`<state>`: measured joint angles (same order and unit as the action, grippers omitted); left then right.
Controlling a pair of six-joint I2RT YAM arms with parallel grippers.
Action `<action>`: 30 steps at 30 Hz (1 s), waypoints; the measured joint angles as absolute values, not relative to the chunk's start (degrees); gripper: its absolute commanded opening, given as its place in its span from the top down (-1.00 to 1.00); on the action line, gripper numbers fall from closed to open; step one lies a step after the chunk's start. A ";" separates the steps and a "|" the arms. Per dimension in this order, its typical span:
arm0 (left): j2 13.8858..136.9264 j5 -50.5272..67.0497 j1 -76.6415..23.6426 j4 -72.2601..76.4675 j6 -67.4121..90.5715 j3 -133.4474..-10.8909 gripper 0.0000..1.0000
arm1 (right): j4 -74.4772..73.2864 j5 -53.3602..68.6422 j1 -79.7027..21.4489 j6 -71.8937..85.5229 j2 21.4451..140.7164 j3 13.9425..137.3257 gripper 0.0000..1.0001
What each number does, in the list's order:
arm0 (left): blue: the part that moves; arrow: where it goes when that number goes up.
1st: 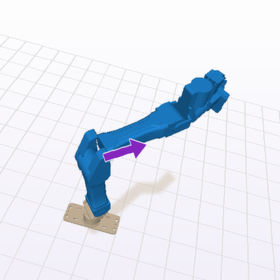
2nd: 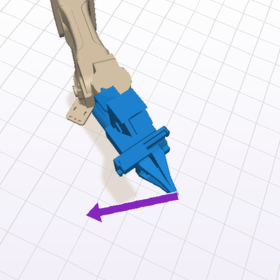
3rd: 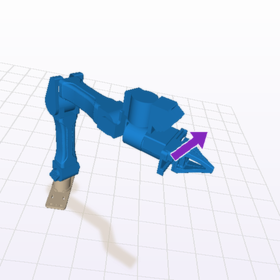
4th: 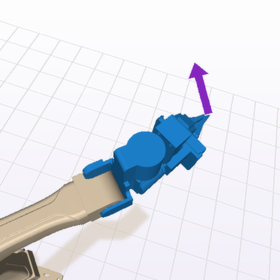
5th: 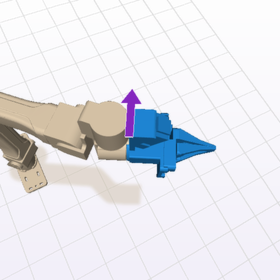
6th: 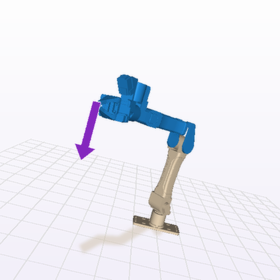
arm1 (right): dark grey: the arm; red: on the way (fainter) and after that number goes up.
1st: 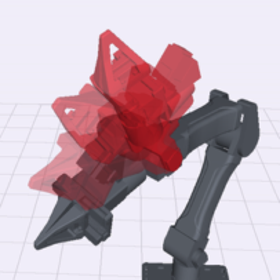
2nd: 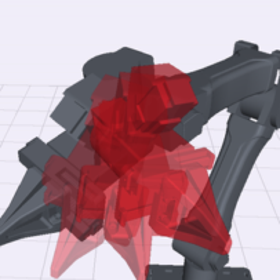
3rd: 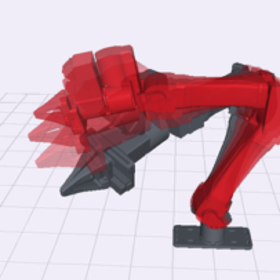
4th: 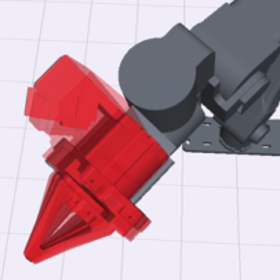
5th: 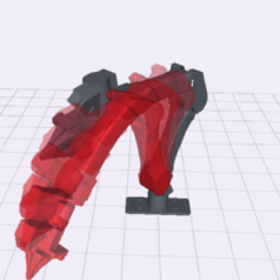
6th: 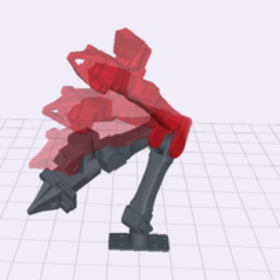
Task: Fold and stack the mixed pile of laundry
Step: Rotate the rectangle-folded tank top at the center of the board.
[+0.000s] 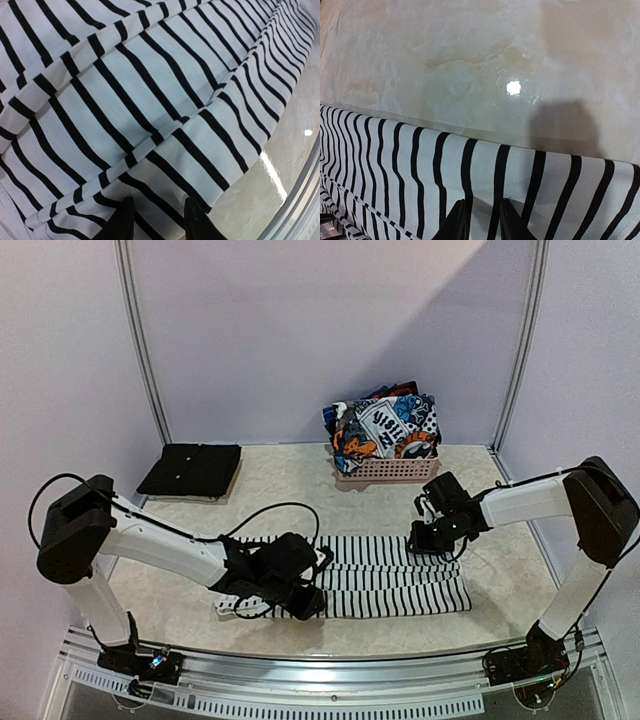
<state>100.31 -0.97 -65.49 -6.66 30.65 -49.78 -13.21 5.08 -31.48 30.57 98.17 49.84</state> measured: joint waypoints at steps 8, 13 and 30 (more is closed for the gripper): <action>100.82 -3.22 -61.28 -4.93 28.14 -49.28 0.35 | -12.51 5.54 -31.48 30.57 96.92 48.25 0.49; 101.65 -3.95 -54.94 -3.38 25.82 -49.39 0.37 | -13.08 6.11 -31.57 30.74 95.55 46.94 0.49; 110.02 -14.83 -43.86 -9.65 20.75 -60.90 0.43 | -5.80 5.15 -44.84 40.53 88.60 37.41 0.51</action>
<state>110.02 -14.83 -43.86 -9.65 20.75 -60.90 -5.80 5.15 -44.84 40.53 88.60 37.41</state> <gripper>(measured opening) 0.288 0.245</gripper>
